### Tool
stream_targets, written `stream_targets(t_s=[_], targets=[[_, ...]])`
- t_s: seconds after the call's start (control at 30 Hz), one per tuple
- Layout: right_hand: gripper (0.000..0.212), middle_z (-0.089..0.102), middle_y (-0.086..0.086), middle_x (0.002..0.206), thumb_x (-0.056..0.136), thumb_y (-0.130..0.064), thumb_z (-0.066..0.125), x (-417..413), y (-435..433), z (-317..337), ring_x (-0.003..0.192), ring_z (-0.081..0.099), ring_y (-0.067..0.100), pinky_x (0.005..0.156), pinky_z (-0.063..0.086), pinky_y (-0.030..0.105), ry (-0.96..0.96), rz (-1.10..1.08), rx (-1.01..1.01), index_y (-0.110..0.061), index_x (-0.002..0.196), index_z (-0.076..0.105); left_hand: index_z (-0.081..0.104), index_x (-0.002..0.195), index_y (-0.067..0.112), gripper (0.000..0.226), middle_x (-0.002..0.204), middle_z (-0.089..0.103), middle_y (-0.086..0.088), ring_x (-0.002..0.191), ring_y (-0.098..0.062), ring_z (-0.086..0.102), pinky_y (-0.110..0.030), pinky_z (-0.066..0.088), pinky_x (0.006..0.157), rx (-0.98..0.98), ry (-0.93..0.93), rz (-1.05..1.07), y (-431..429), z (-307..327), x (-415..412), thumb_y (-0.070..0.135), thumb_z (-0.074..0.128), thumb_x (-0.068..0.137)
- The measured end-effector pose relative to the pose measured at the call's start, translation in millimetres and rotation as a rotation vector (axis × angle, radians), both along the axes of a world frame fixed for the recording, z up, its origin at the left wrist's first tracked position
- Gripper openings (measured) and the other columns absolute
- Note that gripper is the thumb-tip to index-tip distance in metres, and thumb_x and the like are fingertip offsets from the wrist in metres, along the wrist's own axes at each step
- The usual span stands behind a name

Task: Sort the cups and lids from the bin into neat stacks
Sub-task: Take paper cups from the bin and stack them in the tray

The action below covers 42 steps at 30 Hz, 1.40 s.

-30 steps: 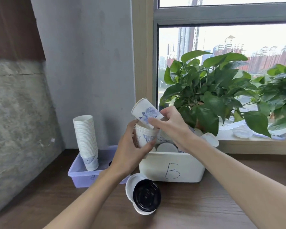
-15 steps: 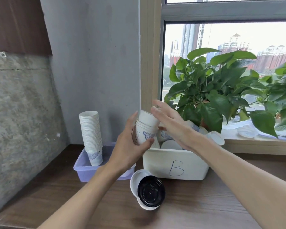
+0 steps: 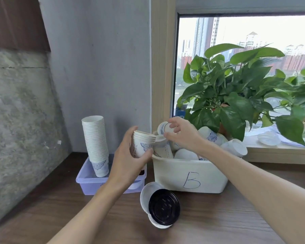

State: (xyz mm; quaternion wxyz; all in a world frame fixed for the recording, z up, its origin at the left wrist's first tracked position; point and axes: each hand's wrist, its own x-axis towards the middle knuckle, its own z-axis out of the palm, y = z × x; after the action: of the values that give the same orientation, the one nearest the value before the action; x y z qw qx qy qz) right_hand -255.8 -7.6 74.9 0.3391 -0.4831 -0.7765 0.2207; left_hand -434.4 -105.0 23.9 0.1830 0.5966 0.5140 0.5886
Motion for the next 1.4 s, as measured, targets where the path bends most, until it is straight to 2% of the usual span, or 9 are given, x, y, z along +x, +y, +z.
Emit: stream_targets(t_s=[0.13,0.37,0.5,0.67,0.8,0.93,1.1,1.23,1.4], targets=[[0.057,0.048,-0.001,0.129,0.082,-0.043,0.069,-11,15,-11,0.122,0.036,0.02,0.098,0.039,0.04,-0.101,-0.1,0.14,-0.027,0.132,0.046,0.044,0.133,0.04,0.065,0.101,0.064,0.023,0.094,-0.003,0.063,-0.008,0.047,0.078,-0.012,0.01,-0.002,6,-8,-8,0.017,0.078,0.082],[0.056,0.032,0.004,0.111,0.079,-0.046,0.069,-26,35,-12,0.107,0.038,0.024,0.086,0.044,0.034,-0.181,-0.324,0.285,-0.018,0.123,0.048,0.044,0.134,0.039,0.066,0.105,0.065,0.017,0.096,-0.003,0.063,-0.009,0.047,0.08,-0.023,0.053,0.005,12,-13,-13,0.021,0.078,0.081],[0.05,0.049,0.006,0.117,0.081,-0.047,0.067,-27,38,-15,0.107,0.047,0.025,0.078,0.045,0.036,-0.177,-0.312,0.152,-0.019,0.12,0.05,0.043,0.136,0.039,0.067,0.11,0.064,0.017,0.101,-0.004,0.063,-0.016,0.049,0.086,-0.028,0.066,0.008,15,-14,-16,0.024,0.078,0.081],[0.038,0.057,0.004,0.091,0.079,-0.035,0.071,-26,31,-12,0.079,0.054,0.023,0.056,0.035,0.029,-0.068,-0.35,0.206,-0.015,0.097,0.043,0.043,0.134,0.041,0.065,0.109,0.065,0.017,0.099,-0.003,0.063,-0.019,0.05,0.087,-0.024,0.058,0.003,14,-12,-16,0.023,0.077,0.082],[0.04,0.058,0.004,0.09,0.08,-0.032,0.072,-21,25,-13,0.079,0.053,0.025,0.071,0.039,0.034,0.018,-0.388,0.219,-0.013,0.094,0.04,0.042,0.134,0.043,0.065,0.109,0.065,0.017,0.097,-0.002,0.063,-0.017,0.05,0.084,-0.033,0.065,0.01,12,-9,-14,0.025,0.077,0.082],[0.042,0.058,-0.001,0.087,0.077,-0.038,0.07,-21,21,-15,0.082,0.053,0.025,0.079,0.03,0.037,-0.149,-0.428,0.24,-0.018,0.099,0.04,0.042,0.133,0.043,0.065,0.106,0.065,0.016,0.093,-0.003,0.063,-0.019,0.052,0.081,-0.04,0.074,0.024,11,-6,-9,0.026,0.077,0.082],[0.039,0.062,0.003,0.096,0.082,-0.041,0.067,-21,22,-7,0.094,0.056,0.027,0.085,0.035,0.039,-0.31,-0.387,0.198,-0.017,0.105,0.046,0.042,0.132,0.044,0.064,0.107,0.065,0.016,0.094,-0.004,0.063,-0.025,0.054,0.084,-0.039,0.089,0.024,11,-5,-8,0.027,0.077,0.082],[0.039,0.06,0.007,0.09,0.081,-0.037,0.072,-18,18,-7,0.085,0.057,0.027,0.082,0.048,0.041,-0.161,-0.357,0.169,-0.016,0.096,0.043,0.041,0.132,0.045,0.064,0.105,0.065,0.015,0.093,-0.005,0.064,-0.027,0.055,0.084,-0.039,0.09,0.023,11,-4,-9,0.027,0.077,0.082],[0.036,0.055,0.001,0.082,0.08,-0.03,0.074,-15,15,-18,0.083,0.056,0.026,0.072,0.047,0.038,0.13,-0.4,0.267,-0.011,0.097,0.048,0.041,0.131,0.046,0.064,0.104,0.065,0.016,0.092,-0.003,0.063,-0.019,0.052,0.08,-0.037,0.09,0.023,11,-1,-7,0.028,0.077,0.082]])
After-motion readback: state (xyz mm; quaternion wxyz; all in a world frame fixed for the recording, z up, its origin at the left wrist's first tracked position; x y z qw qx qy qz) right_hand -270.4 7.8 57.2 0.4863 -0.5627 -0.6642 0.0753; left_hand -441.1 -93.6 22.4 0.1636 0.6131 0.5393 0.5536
